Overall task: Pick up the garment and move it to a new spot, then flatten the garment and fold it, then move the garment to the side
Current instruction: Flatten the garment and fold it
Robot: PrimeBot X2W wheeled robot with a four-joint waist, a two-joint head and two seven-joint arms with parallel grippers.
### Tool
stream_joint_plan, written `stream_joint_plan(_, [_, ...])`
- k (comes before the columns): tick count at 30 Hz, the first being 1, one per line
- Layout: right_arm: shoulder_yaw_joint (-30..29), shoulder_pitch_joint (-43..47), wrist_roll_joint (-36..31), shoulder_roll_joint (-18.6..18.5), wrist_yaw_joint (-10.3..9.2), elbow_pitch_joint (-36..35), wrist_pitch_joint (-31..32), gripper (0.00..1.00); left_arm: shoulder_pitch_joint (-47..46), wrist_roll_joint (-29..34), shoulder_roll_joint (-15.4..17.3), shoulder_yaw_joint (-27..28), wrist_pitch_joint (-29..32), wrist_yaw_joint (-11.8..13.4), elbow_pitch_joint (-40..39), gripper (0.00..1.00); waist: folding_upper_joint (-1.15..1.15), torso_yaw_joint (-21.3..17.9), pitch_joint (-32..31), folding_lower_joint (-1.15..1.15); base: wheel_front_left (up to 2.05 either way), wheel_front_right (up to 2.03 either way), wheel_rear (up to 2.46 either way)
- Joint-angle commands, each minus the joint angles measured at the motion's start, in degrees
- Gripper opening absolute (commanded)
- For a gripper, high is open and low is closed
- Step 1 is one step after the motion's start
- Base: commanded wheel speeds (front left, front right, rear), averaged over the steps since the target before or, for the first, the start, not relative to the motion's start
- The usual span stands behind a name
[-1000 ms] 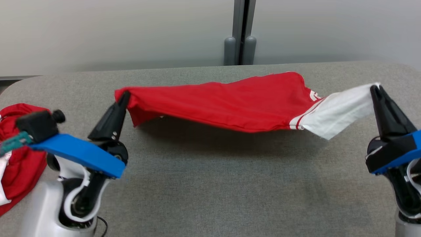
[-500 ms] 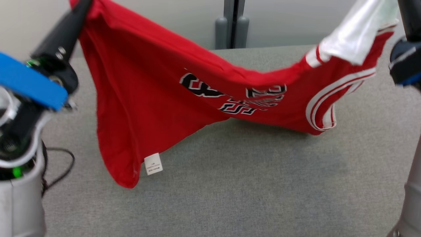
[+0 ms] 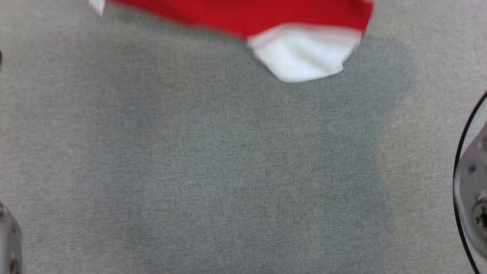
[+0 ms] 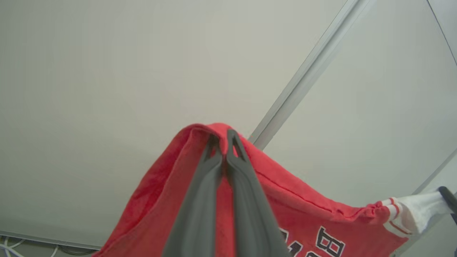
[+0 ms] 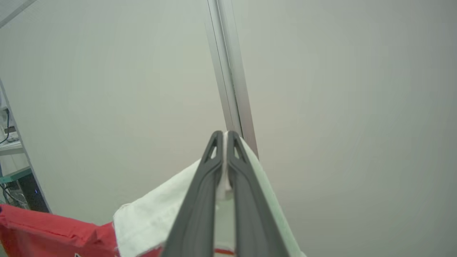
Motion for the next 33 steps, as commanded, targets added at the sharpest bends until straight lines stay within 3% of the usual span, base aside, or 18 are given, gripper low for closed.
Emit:
stream_joint_plan(1, [0.31,-3.29,-0.3,0.26,0.12,1.35,-3.58,0.0,-2.63,1.52,0.1,-0.46,-1.56,-0.89,1.56,0.0,0.0,-0.84,2.38,-0.02,0.0,0.0,0.0])
stream_joint_plan(5, [2.1,-10.16,-1.35,-0.67,0.11,5.43,-12.98,0.0,-8.66,2.74,-1.32,-0.8,-6.9,-3.69,5.82,0.0,0.0,-0.88,2.75,-0.02,0.0,0.0,0.0])
stream_joint_plan(8, [5.13,-10.42,0.02,-1.56,0.11,8.19,-14.42,0.0,-9.18,3.43,-1.76,-1.42,-10.19,-6.02,8.66,0.0,0.0,-1.25,2.93,-0.02,0.0,0.0,0.0])
stream_joint_plan(12, [9.29,-4.17,1.97,-3.66,0.07,9.78,-13.31,0.0,-4.05,4.01,-2.15,-3.71,-13.75,-8.37,12.09,0.0,0.0,-1.92,3.37,-0.02,0.0,0.0,0.0])
stream_joint_plan(18, [12.83,18.12,7.28,-5.93,0.07,5.66,-6.65,0.0,10.25,3.01,-4.14,-9.53,-19.94,-9.52,18.59,0.0,0.0,-1.53,0.8,-0.02,0.0,0.0,0.0])
stream_joint_plan(24, [7.62,42.68,9.31,-7.03,0.07,-3.58,0.75,0.0,25.57,1.75,-4.19,-16.5,-22.19,-9.58,24.15,0.0,0.0,-0.23,-3.9,-0.02,0.0,0.0,0.0])
stream_joint_plan(33, [-1.14,68.5,3.55,-1.82,0.07,-17.51,12.55,0.0,42.37,0.86,-4.69,-21.38,-24.05,-9.26,28.02,0.0,0.0,2.23,-13.65,-0.02,0.0,0.0,0.0])
